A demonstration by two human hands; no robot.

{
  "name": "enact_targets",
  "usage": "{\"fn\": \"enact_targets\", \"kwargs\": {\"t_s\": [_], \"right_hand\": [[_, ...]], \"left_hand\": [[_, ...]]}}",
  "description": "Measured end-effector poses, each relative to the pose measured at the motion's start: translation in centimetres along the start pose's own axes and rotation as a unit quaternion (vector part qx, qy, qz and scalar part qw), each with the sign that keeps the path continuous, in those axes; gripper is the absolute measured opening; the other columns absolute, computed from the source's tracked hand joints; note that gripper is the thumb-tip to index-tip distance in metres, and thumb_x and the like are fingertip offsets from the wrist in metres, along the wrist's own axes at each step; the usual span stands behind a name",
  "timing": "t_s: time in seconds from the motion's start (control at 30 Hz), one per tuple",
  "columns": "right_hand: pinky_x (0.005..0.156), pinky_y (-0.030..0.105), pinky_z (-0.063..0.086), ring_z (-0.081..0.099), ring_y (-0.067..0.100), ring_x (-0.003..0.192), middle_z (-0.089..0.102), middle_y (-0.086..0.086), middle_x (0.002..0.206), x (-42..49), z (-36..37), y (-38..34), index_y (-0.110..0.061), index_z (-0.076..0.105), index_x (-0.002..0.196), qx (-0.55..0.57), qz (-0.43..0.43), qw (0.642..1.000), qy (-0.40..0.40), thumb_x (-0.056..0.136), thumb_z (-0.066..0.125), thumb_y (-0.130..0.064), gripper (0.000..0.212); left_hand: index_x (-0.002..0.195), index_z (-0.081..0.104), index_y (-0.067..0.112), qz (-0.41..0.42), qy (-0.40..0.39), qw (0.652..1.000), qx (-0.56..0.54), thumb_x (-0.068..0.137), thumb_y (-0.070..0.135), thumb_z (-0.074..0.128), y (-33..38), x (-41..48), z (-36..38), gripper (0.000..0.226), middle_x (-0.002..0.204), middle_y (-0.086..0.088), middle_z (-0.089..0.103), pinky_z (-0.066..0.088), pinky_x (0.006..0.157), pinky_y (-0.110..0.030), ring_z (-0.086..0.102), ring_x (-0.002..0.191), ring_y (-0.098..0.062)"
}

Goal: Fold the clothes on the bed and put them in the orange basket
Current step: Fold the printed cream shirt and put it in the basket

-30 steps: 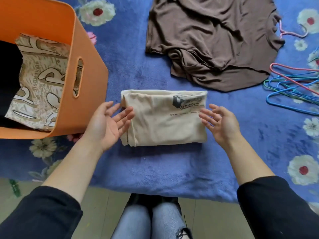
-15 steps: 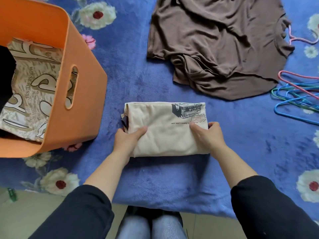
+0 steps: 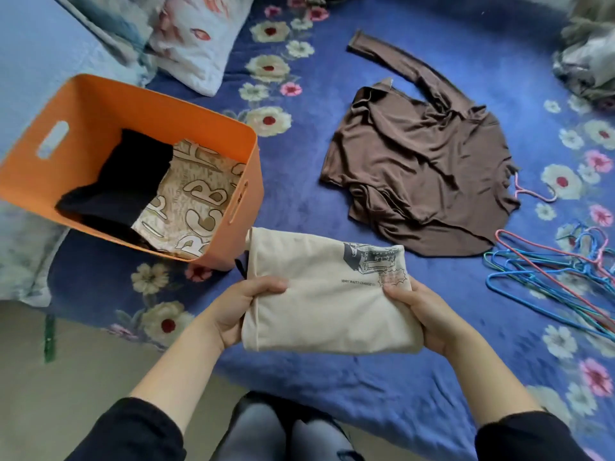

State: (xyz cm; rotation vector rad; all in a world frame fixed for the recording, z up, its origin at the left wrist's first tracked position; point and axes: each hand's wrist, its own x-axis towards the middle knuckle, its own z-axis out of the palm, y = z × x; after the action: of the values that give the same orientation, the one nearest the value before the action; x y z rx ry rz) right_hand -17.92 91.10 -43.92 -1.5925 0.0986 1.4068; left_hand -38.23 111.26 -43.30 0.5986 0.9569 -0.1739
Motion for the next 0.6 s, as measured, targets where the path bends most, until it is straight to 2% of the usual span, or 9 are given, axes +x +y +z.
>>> {"fn": "enact_targets", "kwargs": {"t_s": [0.1,0.13,0.23,0.4,0.5,0.6], "right_hand": [[0.076,0.033,0.058,0.069,0.020,0.093,0.072,0.004,0.112,-2.5,1.8,-2.9,-0.018,0.060,0.118,-0.020,-0.040,0.999,-0.022,0.096,0.051,-0.009,0.026],[0.076,0.034,0.058,0.069,0.020,0.093,0.071,0.005,0.112,-3.1,2.8,-4.0,-0.017,0.060,0.118,-0.027,-0.051,0.998,-0.029,0.096,0.051,-0.009,0.026],[0.083,0.038,0.056,0.067,0.024,0.097,0.070,0.010,0.115,-3.7,5.8,-7.2,-0.013,0.060,0.120,-0.056,-0.077,0.995,-0.037,0.095,0.052,-0.006,0.027],[0.081,0.036,0.057,0.067,0.026,0.096,0.070,0.013,0.113,-2.0,13.1,-13.2,-0.007,0.061,0.120,-0.131,-0.126,0.982,-0.042,0.094,0.052,-0.002,0.027],[0.080,0.035,0.056,0.068,0.023,0.090,0.072,0.011,0.108,-0.1,18.1,-16.9,-0.008,0.063,0.116,-0.185,-0.164,0.969,-0.027,0.090,0.055,-0.001,0.027],[0.081,0.037,0.053,0.065,0.020,0.088,0.070,0.009,0.105,3.4,24.1,-20.4,-0.014,0.064,0.105,-0.288,-0.211,0.934,0.012,0.084,0.060,-0.005,0.024]], "left_hand": [[0.107,0.071,0.000,0.036,0.013,0.999,-0.005,0.047,0.014,0.078,1.3,-3.7,0.0,0.062,0.112,-0.021,0.067,0.050,0.096,-0.043,0.065,0.099,-0.033],[0.111,0.069,-0.002,0.052,0.024,0.998,-0.005,0.048,0.011,0.078,1.9,-5.2,-0.2,0.065,0.114,-0.022,0.067,0.049,0.097,-0.045,0.063,0.101,-0.034],[0.111,0.066,-0.001,0.129,0.069,0.989,0.013,0.059,0.003,0.071,3.9,-8.6,-1.1,0.053,0.109,-0.020,0.069,0.057,0.083,-0.039,0.068,0.096,-0.031],[0.126,0.056,0.005,0.186,0.119,0.975,0.012,0.066,0.003,0.076,8.3,-12.1,-5.7,0.064,0.114,-0.018,0.069,0.053,0.090,-0.047,0.067,0.104,-0.034],[0.123,0.060,0.009,0.190,0.165,0.968,-0.011,0.084,0.006,0.069,11.6,-12.5,-8.9,0.040,0.111,-0.016,0.070,0.055,0.084,-0.044,0.068,0.100,-0.032],[0.113,0.065,0.007,0.176,0.231,0.956,-0.045,0.085,0.008,0.066,14.8,-11.6,-12.6,0.028,0.103,-0.017,0.072,0.055,0.085,-0.045,0.069,0.094,-0.033]]}}
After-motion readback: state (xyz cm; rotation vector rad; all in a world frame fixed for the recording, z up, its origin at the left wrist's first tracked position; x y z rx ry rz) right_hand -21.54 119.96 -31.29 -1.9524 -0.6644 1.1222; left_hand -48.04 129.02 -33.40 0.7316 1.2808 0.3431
